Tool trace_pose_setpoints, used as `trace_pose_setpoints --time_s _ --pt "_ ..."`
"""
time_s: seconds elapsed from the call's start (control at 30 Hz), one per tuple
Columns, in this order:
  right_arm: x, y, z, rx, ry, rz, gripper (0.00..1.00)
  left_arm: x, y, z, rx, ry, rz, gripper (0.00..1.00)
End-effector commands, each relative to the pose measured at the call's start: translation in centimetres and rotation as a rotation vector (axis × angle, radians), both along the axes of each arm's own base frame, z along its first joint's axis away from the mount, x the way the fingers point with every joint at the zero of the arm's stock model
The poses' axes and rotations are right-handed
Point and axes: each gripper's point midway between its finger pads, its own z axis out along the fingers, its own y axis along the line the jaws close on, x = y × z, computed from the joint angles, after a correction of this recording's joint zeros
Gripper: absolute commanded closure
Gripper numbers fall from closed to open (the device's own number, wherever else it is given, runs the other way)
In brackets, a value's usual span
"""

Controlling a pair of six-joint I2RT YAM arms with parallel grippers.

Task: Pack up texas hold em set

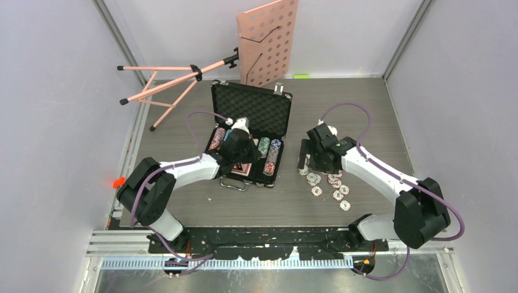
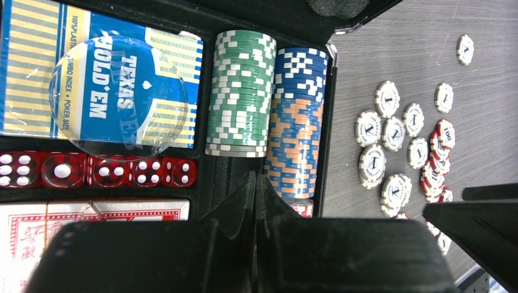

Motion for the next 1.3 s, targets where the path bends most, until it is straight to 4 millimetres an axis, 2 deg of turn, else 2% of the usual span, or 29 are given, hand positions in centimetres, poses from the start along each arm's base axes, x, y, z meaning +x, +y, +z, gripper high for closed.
trace_pose_setpoints --time_s 0.0,0.17,0.3,0.4,0.6,0.83,0.93,1.07,1.27 --pt "0.6 0.4 0.1 -0.014 0.021 0.034 0.05 0.2 0.4 3.9 -0.018 -0.090 -0.020 1.00" --pt "0.2 -0.2 -0.9 -0.058 0.063 0.020 0.10 -1.0 1.6 5.6 0.019 -0.134 -0.062 1.00" --pt "-0.7 -0.6 -2.1 -0.070 0.099 0.006 0.06 -2.1 2.6 6.5 0.046 -0.170 -0.097 0.98" --pt "-1.0 -0.6 -3.2 -0.062 0.117 0.002 0.01 -2.8 3.4 7.2 0.048 -0.205 -0.103 0.93" --pt "-0.7 0.0 -4.5 0.014 0.153 -0.005 0.00 -4.1 4.3 8.4 0.023 -0.251 -0.113 0.80" --pt "-0.3 -0.7 -6.5 0.000 0.189 -0.039 0.07 -5.1 5.2 9.3 0.014 -0.280 -0.115 0.76" --pt "-0.7 -1.1 -7.2 -0.018 0.207 -0.051 0.13 -5.2 5.6 9.9 0.015 -0.305 -0.111 0.76" --pt "-1.5 -1.5 -8.1 -0.034 0.227 -0.061 0.22 -5.7 6.4 9.6 0.035 -0.302 -0.105 0.75" --pt "-2.4 -1.7 -8.4 -0.061 0.232 -0.053 0.28 -6.1 6.9 9.4 0.041 -0.313 -0.103 0.75"
